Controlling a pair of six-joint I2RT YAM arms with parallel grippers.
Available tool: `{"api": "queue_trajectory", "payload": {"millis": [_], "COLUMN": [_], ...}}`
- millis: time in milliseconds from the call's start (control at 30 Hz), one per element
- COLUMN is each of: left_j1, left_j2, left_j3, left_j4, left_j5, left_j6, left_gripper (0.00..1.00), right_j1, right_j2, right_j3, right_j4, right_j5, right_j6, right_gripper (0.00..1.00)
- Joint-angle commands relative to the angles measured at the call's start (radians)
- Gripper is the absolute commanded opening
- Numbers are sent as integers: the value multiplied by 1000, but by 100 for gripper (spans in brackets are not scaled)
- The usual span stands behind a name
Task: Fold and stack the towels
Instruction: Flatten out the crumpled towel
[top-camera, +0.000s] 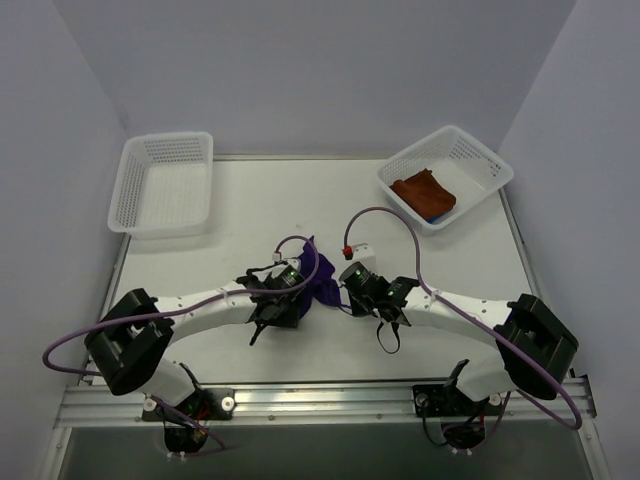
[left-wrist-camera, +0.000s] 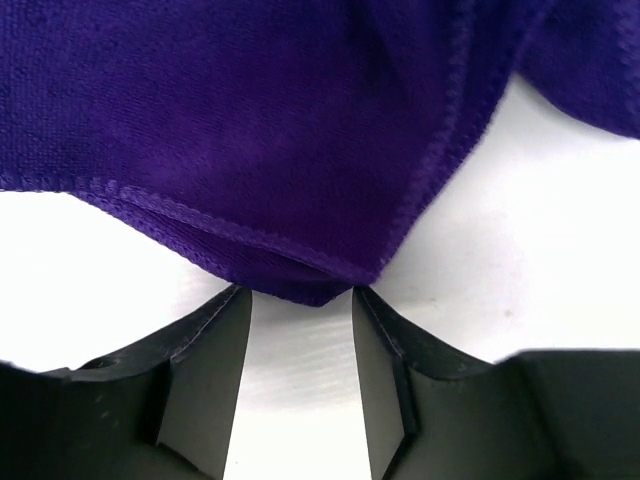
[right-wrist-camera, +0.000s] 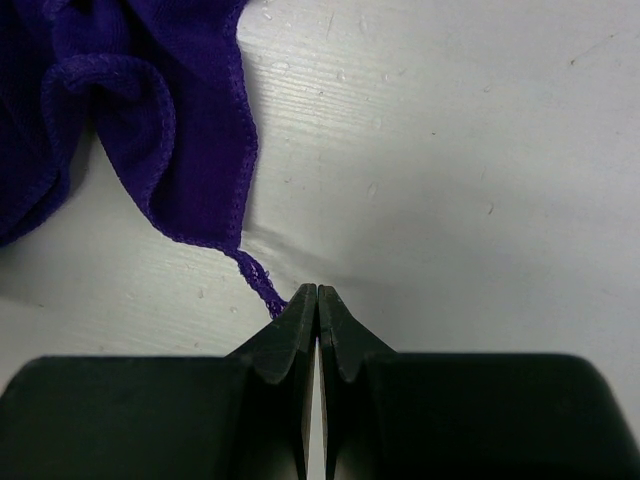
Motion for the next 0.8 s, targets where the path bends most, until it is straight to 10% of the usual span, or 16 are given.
{"api": "queue_trajectory", "payload": {"millis": [0,400,567,767], "left_j1": [-9,-9,-9,-11], "left_j2": [-35,92,120,-30], "left_j3": [7,47,61,47], "left_j4": [-19,-8,-22,-37], "left_j5": [4,-13,-42,-32], "left_j6": [19,14,-9,-10], "left_gripper": [43,42,3,2], "right_j1": [5,5,5,8], "right_j2": [-15,-5,-5,-77], "right_j3": [-4,-11,-15,-24], "right_j4": [-3,5,10,37], "right_j5": [43,39,33,44], "right_j6": [-7,-15,-15,-32], "right_gripper": [0,0,0,0]}}
